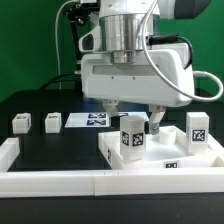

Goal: Assemble square table

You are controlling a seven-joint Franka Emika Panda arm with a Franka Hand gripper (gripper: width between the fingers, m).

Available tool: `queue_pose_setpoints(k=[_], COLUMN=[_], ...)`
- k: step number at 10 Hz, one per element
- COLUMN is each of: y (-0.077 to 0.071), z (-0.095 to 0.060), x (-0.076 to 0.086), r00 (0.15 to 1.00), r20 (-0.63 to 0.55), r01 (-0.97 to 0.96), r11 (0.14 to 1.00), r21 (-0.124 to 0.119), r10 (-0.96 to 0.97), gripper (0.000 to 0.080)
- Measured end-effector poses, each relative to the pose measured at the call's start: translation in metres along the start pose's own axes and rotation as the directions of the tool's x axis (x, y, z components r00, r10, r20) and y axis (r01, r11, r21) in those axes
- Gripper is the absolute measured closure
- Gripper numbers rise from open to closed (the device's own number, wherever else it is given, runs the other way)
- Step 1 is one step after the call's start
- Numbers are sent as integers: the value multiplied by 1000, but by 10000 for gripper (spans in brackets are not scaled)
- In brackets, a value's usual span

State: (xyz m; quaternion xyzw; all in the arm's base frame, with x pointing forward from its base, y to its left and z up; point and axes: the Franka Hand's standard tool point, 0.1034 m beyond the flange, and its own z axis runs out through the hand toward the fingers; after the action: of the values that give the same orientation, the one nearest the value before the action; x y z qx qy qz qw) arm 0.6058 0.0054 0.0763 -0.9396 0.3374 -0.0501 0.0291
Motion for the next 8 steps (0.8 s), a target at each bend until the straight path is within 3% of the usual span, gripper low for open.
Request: queue_pose_setpoints(k=[4,8], y=[1,-2], z=[1,1], x=[-4,-5], r00=[947,785], r20=[28,29], r01=[319,620], r11=[948,785], r21=[-3,1], r10=[-319,-619], gripper=[151,151])
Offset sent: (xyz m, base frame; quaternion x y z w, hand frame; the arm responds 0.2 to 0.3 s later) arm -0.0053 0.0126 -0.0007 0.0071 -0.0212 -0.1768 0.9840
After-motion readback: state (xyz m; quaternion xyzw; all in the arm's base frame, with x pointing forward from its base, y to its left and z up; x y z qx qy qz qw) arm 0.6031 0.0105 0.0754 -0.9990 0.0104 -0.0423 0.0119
